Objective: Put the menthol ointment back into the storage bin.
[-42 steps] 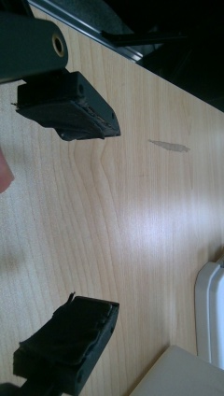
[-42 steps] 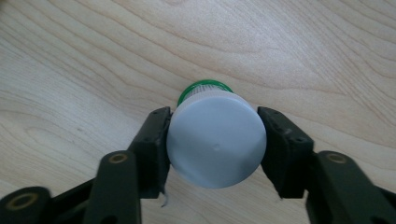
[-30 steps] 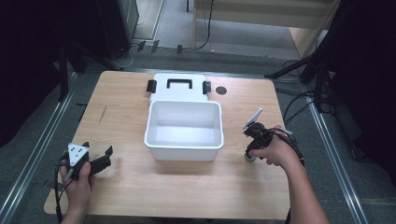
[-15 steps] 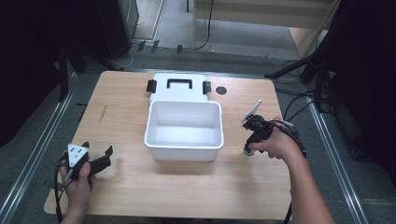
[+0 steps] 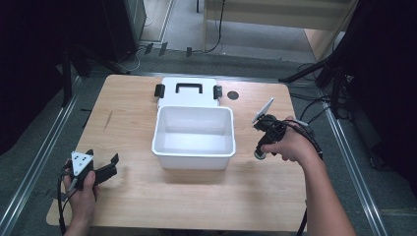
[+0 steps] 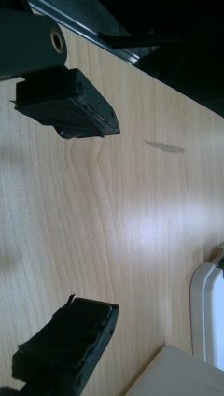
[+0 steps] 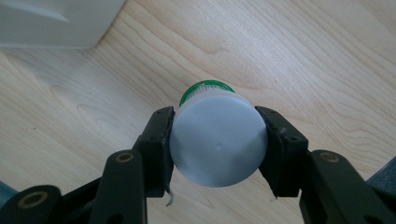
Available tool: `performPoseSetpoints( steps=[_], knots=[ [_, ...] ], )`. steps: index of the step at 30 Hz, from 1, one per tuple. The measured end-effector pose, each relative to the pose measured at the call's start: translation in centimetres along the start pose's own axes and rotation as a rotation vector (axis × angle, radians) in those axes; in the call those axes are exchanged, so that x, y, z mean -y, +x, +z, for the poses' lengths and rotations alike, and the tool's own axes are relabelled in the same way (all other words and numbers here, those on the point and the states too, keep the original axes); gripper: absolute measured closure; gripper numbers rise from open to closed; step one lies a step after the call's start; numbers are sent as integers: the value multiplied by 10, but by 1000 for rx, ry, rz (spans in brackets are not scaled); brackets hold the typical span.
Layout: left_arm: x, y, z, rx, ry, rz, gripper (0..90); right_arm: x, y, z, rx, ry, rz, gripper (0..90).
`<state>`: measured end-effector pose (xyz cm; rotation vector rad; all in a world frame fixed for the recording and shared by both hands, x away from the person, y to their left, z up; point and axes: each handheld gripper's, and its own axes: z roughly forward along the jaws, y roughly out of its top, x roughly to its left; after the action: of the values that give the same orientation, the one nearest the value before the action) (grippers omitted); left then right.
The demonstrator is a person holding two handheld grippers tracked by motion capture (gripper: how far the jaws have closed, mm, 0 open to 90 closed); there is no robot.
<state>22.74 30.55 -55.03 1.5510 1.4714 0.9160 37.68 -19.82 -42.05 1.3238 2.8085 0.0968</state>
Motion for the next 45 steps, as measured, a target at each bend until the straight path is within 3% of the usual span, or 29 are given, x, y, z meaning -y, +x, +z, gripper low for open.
performPoseSetpoints(
  steps=[17, 25, 35, 45],
  knots=[
    [0, 0, 0, 4, 0, -2, 134, -18, 6, -39, 3, -10, -28, 516],
    [0, 0, 0, 2, -2, -7, 132, -27, 10, -48, -17, -13, -35, 516],
    [0, 0, 1, 6, 0, -7, 133, -38, 18, -62, 6, -17, -56, 517],
    [0, 0, 1, 6, 3, -4, 133, -48, 23, -66, -21, -19, -55, 517]
  ],
)
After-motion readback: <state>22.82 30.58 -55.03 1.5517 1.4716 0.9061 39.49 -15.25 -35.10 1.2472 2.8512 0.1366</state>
